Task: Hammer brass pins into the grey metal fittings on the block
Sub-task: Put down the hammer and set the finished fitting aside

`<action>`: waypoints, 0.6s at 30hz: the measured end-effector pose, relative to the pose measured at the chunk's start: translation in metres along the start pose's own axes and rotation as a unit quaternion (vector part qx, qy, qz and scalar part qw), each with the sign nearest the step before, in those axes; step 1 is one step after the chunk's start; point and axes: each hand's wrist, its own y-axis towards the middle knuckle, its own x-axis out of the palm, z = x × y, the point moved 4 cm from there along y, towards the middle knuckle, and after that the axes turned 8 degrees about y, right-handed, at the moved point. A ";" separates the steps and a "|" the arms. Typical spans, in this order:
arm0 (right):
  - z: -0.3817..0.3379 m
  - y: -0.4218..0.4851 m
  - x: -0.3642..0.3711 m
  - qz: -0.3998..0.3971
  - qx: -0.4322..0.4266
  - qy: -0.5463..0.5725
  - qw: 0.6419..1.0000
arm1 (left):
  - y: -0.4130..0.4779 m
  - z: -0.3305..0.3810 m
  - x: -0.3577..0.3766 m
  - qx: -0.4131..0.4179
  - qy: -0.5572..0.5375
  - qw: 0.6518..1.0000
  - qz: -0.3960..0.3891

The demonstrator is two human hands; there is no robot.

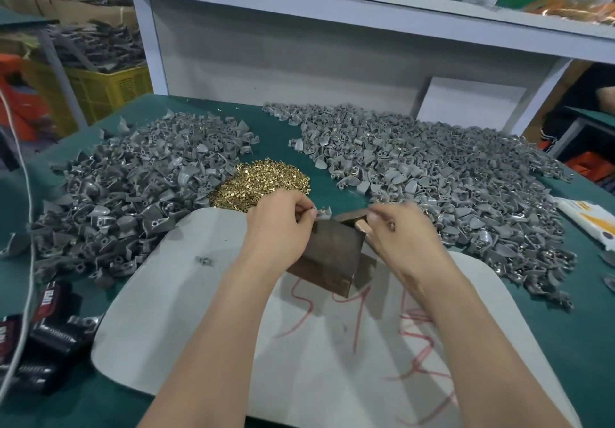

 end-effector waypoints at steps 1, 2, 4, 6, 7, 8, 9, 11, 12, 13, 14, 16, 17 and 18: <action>-0.011 0.001 -0.003 0.013 -0.026 0.047 0.998 | 0.001 0.001 0.000 0.005 -0.015 1.000 0.001; -0.024 0.003 -0.003 -0.005 -0.045 0.104 0.994 | 0.001 0.001 0.001 0.012 -0.034 0.999 0.000; -0.049 0.005 0.007 -0.096 -0.059 0.190 0.975 | 0.001 0.004 0.002 0.029 -0.076 0.997 -0.005; -0.061 0.018 0.008 -0.080 -0.062 0.221 0.970 | 0.002 0.003 -0.001 0.029 -0.106 0.994 0.017; -0.060 0.030 0.001 -0.017 -0.049 0.233 0.971 | 0.004 0.000 -0.005 0.011 -0.125 0.991 0.047; -0.055 0.045 -0.009 0.062 -0.022 0.228 0.971 | 0.005 -0.005 -0.010 -0.022 -0.157 0.983 0.089; -0.050 0.059 -0.019 0.130 0.015 0.202 0.971 | 0.006 -0.012 -0.017 -0.065 -0.204 0.967 0.136; -0.041 0.082 -0.021 0.133 0.116 0.090 0.980 | 0.004 -0.027 -0.028 -0.143 -0.317 0.910 0.225; -0.045 0.088 -0.013 0.099 0.136 0.027 0.985 | 0.003 -0.034 -0.033 -0.173 -0.366 0.875 0.266; -0.056 0.090 0.002 0.070 0.113 -0.014 0.991 | 0.001 -0.041 -0.038 -0.197 -0.407 0.838 0.305; -0.074 0.091 0.020 0.047 0.051 -0.022 0.997 | 0.000 -0.048 -0.041 -0.217 -0.440 0.802 0.340; -0.120 0.082 0.066 -0.044 -0.098 0.033 0.994 | -0.001 -0.061 -0.046 -0.250 -0.486 0.740 0.392; -0.140 0.074 0.090 -0.106 -0.145 0.044 0.983 | 0.000 -0.066 -0.047 -0.262 -0.500 0.718 0.408; -0.157 0.068 0.113 -0.161 -0.177 0.034 0.970 | 0.000 -0.070 -0.048 -0.270 -0.511 0.702 0.416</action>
